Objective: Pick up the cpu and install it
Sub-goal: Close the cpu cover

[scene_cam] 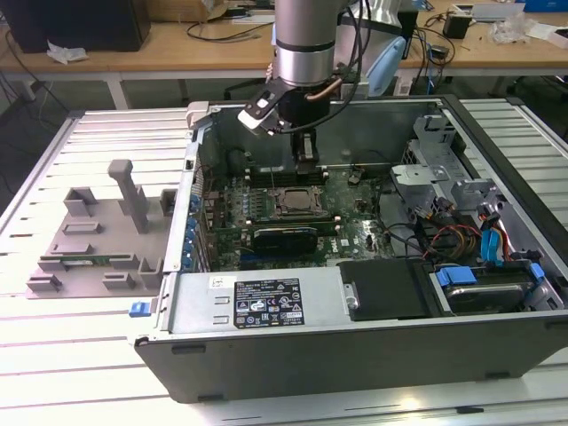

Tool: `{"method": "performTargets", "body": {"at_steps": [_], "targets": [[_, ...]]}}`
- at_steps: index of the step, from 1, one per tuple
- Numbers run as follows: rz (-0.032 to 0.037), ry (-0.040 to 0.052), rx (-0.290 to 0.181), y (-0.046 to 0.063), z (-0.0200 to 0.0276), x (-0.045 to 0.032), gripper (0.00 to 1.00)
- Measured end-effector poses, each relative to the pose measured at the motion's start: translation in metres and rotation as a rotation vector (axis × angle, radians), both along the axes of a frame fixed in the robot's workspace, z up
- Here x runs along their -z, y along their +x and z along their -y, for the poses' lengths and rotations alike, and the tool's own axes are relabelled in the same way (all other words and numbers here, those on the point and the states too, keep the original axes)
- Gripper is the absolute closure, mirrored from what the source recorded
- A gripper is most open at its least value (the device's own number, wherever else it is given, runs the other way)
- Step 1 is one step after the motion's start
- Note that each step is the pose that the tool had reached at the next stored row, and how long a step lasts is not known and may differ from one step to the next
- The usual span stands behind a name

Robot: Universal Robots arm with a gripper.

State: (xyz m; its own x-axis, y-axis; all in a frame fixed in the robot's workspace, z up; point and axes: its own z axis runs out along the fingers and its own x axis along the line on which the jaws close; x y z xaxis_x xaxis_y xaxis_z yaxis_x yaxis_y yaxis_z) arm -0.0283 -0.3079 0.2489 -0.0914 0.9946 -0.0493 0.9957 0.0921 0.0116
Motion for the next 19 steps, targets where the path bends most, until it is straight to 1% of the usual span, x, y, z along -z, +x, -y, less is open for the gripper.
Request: {"method": "performTargets", "body": {"at_steps": [1, 2, 4, 6, 8, 10, 12, 17, 19], "targets": [[0.0000, -0.0004, -0.045, 0.0000, 0.0000, 0.0000, 0.89], [0.0000, -0.0004, -0.100, 0.0000, 0.0000, 0.0000, 0.89], [0.0001, -0.0004, -0.141, 0.0000, 0.0000, 0.0000, 0.89], [0.0000, -0.0005, -0.244, 0.0000, 0.0000, 0.0000, 0.89], [0.0000, -0.0005, -0.328, 0.0000, 0.0000, 0.0000, 0.89], [0.0001, -0.0005, -0.368, 0.0000, 0.0000, 0.0000, 0.89], [0.0001, -0.0005, -0.444, 0.0000, 0.0000, 0.0000, 0.89], [0.0001, -0.0005, -0.557, 0.0000, 0.0000, 0.0000, 0.89], [0.0001, -0.0005, -0.618, 0.0000, 0.0000, 0.0000, 0.89]]}}
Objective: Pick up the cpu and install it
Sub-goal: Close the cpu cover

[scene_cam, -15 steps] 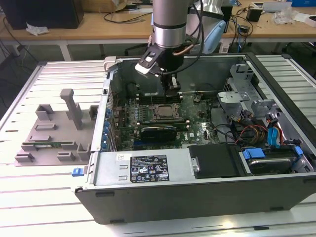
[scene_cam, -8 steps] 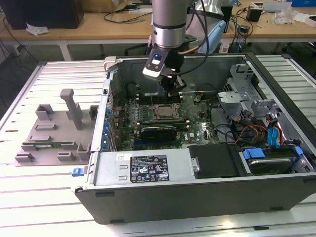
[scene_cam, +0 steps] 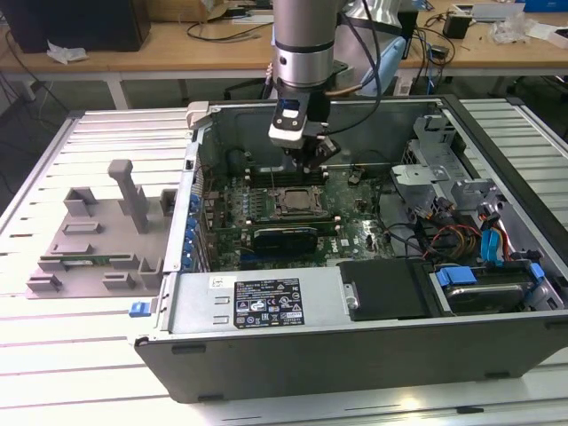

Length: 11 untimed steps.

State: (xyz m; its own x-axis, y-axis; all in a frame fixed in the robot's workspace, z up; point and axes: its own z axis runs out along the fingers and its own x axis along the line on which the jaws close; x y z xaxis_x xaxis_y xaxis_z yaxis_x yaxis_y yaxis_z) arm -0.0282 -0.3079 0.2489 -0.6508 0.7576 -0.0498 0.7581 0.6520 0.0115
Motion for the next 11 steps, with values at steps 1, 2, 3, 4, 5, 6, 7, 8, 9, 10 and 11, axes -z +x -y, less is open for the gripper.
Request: {"method": "performTargets", "body": {"at_steps": [1, 2, 3, 4, 5, 6, 7, 8, 9, 10, 11], "targets": [[0.0000, 0.0000, -0.021, 0.0000, 0.0000, 0.0000, 0.89], [0.0000, 0.0000, -0.043, 0.0000, 0.0000, 0.0000, 0.89], [0.0000, 0.0000, -0.088, 0.0000, 0.0000, 0.0000, 0.89], [0.0001, -0.0001, -0.123, 0.0000, 0.0000, 0.0000, 0.89], [0.0000, 0.0000, -0.161, 0.0000, 0.0000, 0.0000, 0.89], [0.0001, 0.0000, -0.197, 0.0000, 0.0000, 0.0000, 0.89], [0.0000, -0.0001, -0.214, 0.0000, 0.0000, 0.0000, 0.89], [0.0000, 0.0000, -0.236, 0.0000, 0.0000, 0.0000, 0.89], [0.0000, 0.0000, -0.261, 0.0000, 0.0000, 0.0000, 0.89], [0.0000, 0.0000, -0.279, 0.0000, 0.0000, 0.0000, 0.89], [0.0000, 0.0000, -0.306, 0.0000, 0.0000, 0.0000, 0.89]]}}
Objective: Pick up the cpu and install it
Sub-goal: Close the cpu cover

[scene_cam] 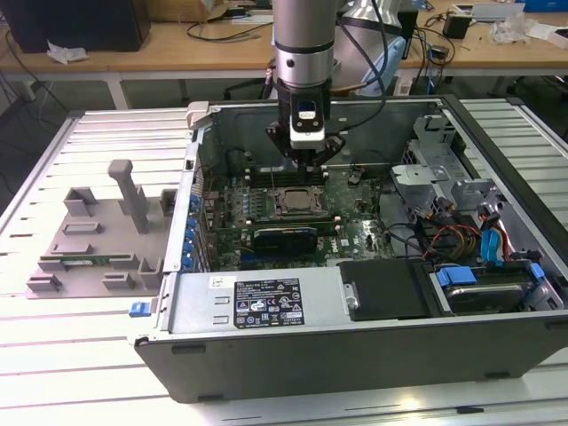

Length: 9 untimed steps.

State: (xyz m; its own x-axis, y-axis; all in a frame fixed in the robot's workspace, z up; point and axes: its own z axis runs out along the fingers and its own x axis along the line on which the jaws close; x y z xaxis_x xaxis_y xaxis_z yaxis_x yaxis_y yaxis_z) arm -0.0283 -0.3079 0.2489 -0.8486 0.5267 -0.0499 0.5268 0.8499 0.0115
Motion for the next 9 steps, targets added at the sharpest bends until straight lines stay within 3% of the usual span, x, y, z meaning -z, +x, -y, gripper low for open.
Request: {"method": "performTargets", "body": {"at_steps": [9], "targets": [[0.0000, 0.0000, -0.189, 0.0000, 0.0000, 0.0000, 0.89]]}}
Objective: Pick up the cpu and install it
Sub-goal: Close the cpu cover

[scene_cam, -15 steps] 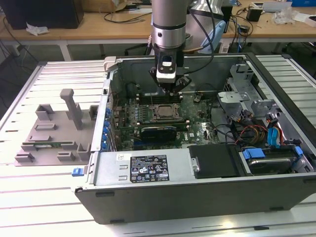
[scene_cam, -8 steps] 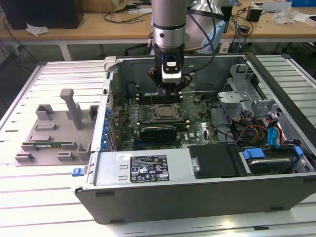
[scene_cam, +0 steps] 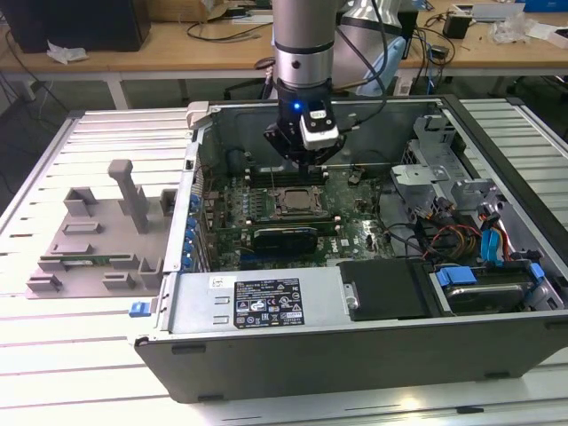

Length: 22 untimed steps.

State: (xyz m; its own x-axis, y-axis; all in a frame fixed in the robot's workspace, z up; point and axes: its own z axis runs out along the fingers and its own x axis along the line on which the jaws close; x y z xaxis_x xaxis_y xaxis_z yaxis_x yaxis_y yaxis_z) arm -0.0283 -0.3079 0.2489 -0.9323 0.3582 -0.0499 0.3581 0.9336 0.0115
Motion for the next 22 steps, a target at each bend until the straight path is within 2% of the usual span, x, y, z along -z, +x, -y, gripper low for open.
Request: {"method": "performTargets", "body": {"at_steps": [2, 6, 7, 11, 15, 17, 21, 22], "targets": [[0.0000, 0.0000, -0.035, 0.0000, 0.0000, 0.0000, 0.89], [0.0000, -0.0001, -0.136, 0.0000, 0.0000, 0.0001, 0.89], [-0.0001, -0.0021, -0.163, 0.0000, 0.0000, 0.0001, 0.89], [-0.0023, -0.0249, -0.255, -0.0002, 0.0000, 0.0002, 0.89], [-0.0020, -0.0269, -0.329, -0.0010, 0.0000, 0.0013, 0.89], [-0.0019, -0.0271, -0.336, -0.0053, 0.0000, 0.0023, 0.89], [-0.0024, -0.0270, -0.303, -0.0075, 0.0003, 0.0052, 0.89], [-0.0026, -0.0269, -0.295, -0.0076, 0.0018, 0.0062, 0.89]]}}
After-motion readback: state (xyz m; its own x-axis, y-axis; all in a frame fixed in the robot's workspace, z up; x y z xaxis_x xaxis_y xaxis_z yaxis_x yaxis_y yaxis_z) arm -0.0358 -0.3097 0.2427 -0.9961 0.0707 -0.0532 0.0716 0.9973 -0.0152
